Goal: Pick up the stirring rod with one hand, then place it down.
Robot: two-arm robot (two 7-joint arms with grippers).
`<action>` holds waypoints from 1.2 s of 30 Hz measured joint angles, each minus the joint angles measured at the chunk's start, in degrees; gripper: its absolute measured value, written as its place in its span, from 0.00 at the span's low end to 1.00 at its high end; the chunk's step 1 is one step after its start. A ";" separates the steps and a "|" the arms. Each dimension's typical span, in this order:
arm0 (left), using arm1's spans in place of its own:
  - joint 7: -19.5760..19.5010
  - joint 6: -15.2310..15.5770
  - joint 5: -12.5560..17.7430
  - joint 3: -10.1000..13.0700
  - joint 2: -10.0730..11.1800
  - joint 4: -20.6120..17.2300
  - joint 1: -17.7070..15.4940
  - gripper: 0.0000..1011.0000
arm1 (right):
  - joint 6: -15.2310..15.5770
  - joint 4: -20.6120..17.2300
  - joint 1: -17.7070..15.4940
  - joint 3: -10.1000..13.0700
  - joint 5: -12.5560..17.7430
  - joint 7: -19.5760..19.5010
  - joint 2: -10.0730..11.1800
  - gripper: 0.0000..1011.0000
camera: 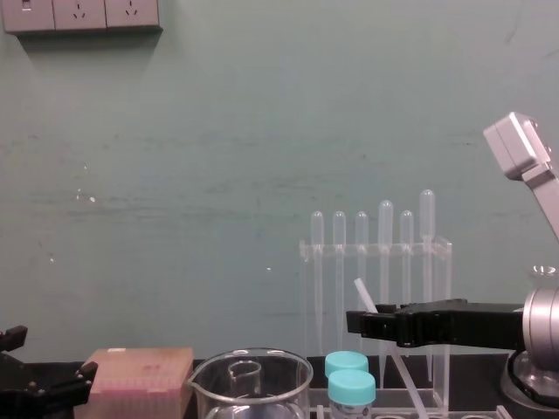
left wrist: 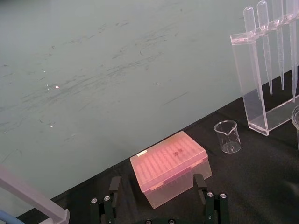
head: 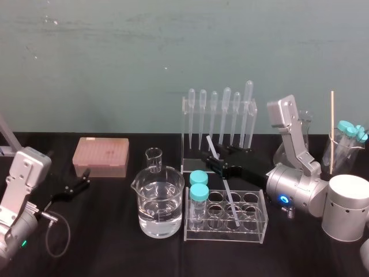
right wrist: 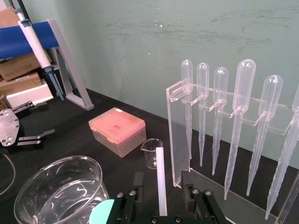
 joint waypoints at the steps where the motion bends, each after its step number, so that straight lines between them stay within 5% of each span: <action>1: 0.00 0.00 0.00 0.00 0.00 0.00 0.00 0.99 | 0.00 0.00 0.00 0.00 0.00 0.00 0.00 0.54; 3: 0.00 0.00 0.00 0.00 0.00 0.00 0.00 0.99 | -0.02 -0.03 -0.02 0.02 0.04 -0.01 0.01 0.42; 12: 0.00 0.00 0.00 0.00 0.00 0.00 0.00 0.99 | -0.02 -0.06 -0.05 0.04 0.09 -0.05 0.03 0.14; 23: 0.00 0.00 0.00 0.00 0.00 0.00 0.00 0.99 | -0.02 -0.07 -0.06 0.05 0.08 -0.09 0.03 0.07; 31: 0.00 0.00 0.00 0.00 0.00 0.00 0.00 0.99 | -9.25 -1.31 -3.04 1.90 -1.47 -0.07 -0.47 0.07; 33: 0.00 0.00 0.00 0.00 0.00 0.00 0.00 0.99 | -15.54 -2.04 -5.12 2.93 -2.46 0.16 -0.69 0.07; 36: 0.00 0.00 0.00 0.00 0.00 0.00 0.00 0.99 | -19.33 -2.69 -6.72 3.70 -3.22 0.21 -0.69 0.07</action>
